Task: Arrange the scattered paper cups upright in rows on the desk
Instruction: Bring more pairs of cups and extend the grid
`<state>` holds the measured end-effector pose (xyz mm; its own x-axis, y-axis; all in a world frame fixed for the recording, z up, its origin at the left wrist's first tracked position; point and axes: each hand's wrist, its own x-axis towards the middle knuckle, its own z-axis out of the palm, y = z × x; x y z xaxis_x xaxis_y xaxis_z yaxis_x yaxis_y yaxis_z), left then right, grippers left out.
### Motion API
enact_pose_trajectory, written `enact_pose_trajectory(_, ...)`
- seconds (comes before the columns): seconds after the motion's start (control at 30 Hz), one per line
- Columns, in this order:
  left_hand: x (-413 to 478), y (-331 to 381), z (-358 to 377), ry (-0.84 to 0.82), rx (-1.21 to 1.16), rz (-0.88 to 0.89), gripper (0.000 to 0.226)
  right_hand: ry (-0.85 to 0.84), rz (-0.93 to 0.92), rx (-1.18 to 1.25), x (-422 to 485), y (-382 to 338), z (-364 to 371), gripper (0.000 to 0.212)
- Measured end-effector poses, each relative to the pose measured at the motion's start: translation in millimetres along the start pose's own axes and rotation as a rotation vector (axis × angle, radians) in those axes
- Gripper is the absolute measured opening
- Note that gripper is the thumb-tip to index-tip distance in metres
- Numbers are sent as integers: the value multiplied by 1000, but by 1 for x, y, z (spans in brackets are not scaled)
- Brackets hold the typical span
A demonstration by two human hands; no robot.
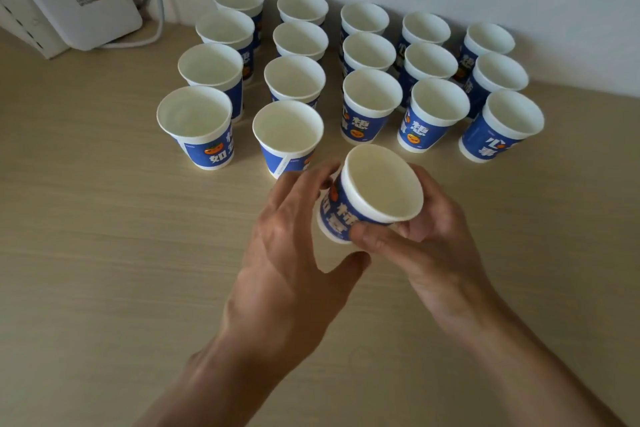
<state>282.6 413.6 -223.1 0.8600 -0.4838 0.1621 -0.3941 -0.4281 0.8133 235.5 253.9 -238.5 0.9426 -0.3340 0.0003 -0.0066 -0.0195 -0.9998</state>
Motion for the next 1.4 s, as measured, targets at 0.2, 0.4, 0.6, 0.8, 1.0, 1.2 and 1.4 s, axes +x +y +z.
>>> enact_pose_trajectory(0.2,-17,-12,-6,43,52,-92,74,239,-18,-147,23,19,-2,67)
enact_pose_trajectory(0.4,-25,-18,-10,59,91,-126,69,294,-42,-237,48,30,4,58)
enact_pose_trajectory(0.6,-25,-19,-15,74,70,-129,66,325,-59,-302,58,38,7,64)
enact_pose_trajectory(0.8,-23,-20,-19,68,82,-121,65,356,-73,-304,59,42,8,65)
enact_pose_trajectory(1.0,-26,-20,-20,70,59,-129,65,356,-63,-310,53,41,5,67)
enact_pose_trajectory(1.2,-32,-16,-23,72,27,-138,60,394,-17,-313,25,39,-10,69)
enact_pose_trajectory(1.4,-41,12,-33,72,-34,-159,53,456,88,-263,-36,10,-15,54)
